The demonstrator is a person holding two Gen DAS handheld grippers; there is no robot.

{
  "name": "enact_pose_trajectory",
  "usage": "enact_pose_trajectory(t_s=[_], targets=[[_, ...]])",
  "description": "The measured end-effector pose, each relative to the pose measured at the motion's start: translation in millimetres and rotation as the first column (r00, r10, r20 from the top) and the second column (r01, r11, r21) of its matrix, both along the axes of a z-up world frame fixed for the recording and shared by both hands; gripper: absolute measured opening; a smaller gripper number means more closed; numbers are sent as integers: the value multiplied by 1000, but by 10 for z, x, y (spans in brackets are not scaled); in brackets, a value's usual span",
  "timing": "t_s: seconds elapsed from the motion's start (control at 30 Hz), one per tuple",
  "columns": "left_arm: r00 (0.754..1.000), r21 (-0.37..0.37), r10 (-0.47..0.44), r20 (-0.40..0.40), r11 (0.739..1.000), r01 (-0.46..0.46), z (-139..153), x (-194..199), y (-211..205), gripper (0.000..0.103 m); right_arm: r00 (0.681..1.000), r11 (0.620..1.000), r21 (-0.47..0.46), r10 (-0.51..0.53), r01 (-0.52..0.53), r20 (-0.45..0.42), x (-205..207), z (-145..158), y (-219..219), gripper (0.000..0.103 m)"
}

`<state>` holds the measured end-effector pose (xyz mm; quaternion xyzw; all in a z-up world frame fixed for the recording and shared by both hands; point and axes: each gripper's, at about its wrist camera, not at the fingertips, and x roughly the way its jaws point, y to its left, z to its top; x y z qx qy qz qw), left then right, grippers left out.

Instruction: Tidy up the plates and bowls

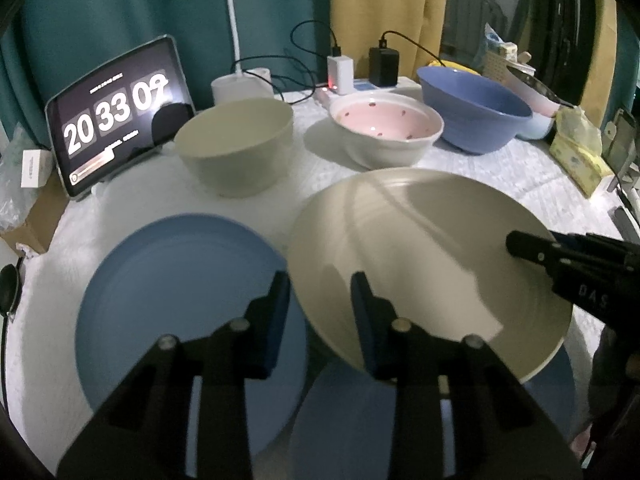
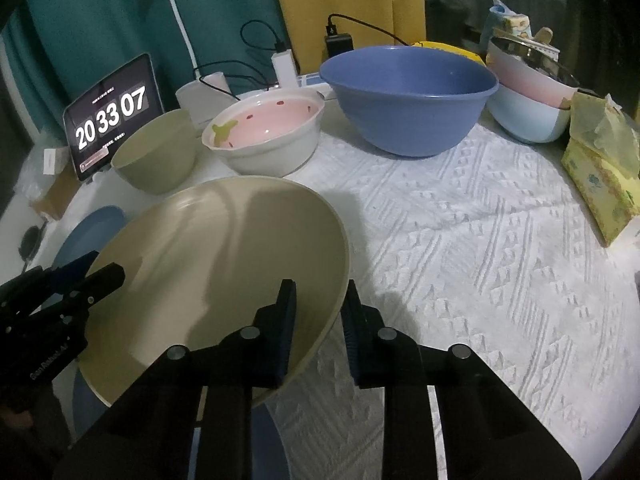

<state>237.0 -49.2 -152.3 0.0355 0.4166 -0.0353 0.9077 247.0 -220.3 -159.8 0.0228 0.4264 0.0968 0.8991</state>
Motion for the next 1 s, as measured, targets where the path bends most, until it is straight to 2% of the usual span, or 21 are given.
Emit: enact_pose_trajectory(t_s=[0.47,1.0], targets=[[998,14,-35,46,999,34,166,-148,-184,32,998,1000,4,-27,27,48,-165,180,-146,24],[990,41,-136,47,990,134,214,-77,-834,32,989,992,20,-125,124,73,-322,263,-717,24]])
